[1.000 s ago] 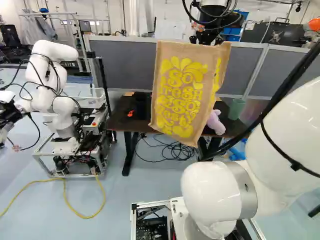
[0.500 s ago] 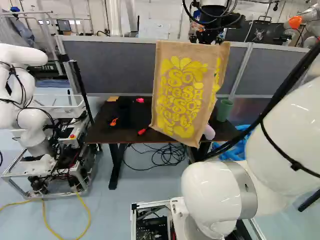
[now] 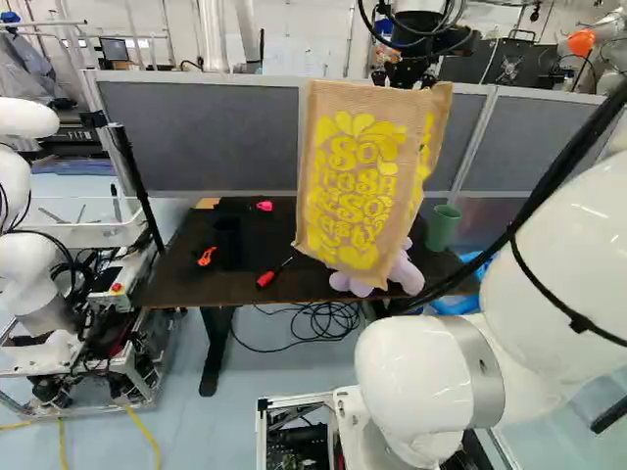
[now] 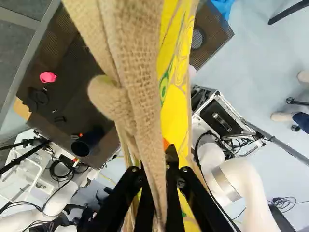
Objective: Pick up the bag on the ground and place it on the table
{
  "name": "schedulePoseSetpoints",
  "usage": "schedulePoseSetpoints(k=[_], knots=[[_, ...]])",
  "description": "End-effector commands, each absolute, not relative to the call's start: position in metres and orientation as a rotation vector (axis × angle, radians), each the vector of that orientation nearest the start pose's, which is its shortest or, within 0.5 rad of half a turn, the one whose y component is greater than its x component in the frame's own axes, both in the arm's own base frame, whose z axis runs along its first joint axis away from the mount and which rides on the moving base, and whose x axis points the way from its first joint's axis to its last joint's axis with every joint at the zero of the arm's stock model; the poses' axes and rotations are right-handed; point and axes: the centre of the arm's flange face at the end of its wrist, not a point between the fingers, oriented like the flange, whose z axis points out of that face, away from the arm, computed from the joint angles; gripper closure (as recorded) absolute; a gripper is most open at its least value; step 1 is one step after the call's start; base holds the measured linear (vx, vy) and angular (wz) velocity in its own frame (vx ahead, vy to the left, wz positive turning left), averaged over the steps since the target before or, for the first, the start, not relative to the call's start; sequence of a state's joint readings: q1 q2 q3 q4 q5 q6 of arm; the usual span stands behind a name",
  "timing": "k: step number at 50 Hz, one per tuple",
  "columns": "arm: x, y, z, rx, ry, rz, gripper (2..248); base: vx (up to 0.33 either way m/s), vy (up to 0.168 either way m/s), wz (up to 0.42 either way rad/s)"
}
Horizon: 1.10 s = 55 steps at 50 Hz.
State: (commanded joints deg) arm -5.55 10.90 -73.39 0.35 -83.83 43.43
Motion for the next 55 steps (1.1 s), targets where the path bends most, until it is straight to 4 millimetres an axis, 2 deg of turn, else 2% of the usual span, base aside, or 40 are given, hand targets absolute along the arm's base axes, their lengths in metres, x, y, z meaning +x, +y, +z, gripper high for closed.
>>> schedulePoseSetpoints(k=[27, 55], knots=[[0.37, -0.035, 0.764, -2.852, 1.299, -0.005, 229, 0.054, -0.001, -0.004], [0.398, -0.044, 0.764, -2.844, 1.32, 0.001, 229, 0.0, 0.0, 0.0]])
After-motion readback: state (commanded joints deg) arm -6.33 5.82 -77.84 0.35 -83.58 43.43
